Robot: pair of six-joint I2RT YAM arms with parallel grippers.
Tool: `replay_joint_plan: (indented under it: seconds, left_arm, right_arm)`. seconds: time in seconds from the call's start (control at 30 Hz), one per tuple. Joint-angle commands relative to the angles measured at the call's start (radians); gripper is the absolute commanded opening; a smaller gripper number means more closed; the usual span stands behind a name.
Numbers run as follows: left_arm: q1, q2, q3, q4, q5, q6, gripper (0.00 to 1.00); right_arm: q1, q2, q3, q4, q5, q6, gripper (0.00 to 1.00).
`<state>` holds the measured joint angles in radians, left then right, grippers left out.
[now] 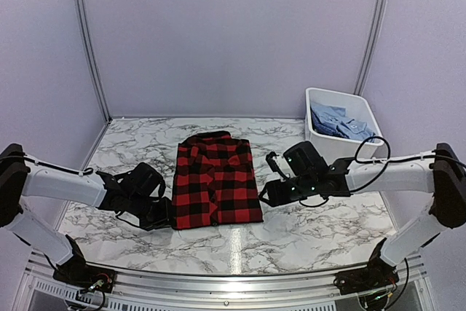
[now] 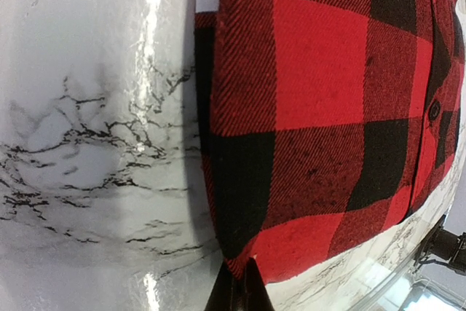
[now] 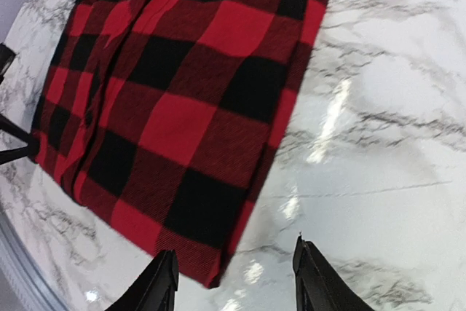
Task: Fold and stack the long sleeve shirts
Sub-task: Pick up from the center of the board.
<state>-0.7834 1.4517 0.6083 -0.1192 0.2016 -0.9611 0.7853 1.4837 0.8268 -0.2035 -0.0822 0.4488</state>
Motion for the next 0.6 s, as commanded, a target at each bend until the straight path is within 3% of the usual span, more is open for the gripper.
replay_joint_plan:
  seconds: [0.0,0.17,0.37,0.57]
  left_arm:
    - [-0.011,-0.022,-0.012,-0.048,0.001,0.004,0.0]
    - [-0.013,-0.035,-0.016,-0.052,0.003,0.008,0.0]
    - [-0.013,-0.049,-0.028,-0.059,-0.009,0.02,0.0]
    - [-0.013,-0.059,-0.038,-0.062,-0.024,0.021,0.0]
  right_arm:
    - [0.102,-0.041,-0.003,0.034,-0.014,0.1,0.41]
    - [0.163,0.038,0.056,0.071,-0.01,0.129,0.25]
    - [0.166,0.153,0.051,0.1,0.01,0.157,0.2]
    - [0.165,0.159,-0.015,0.087,0.036,0.192,0.2]
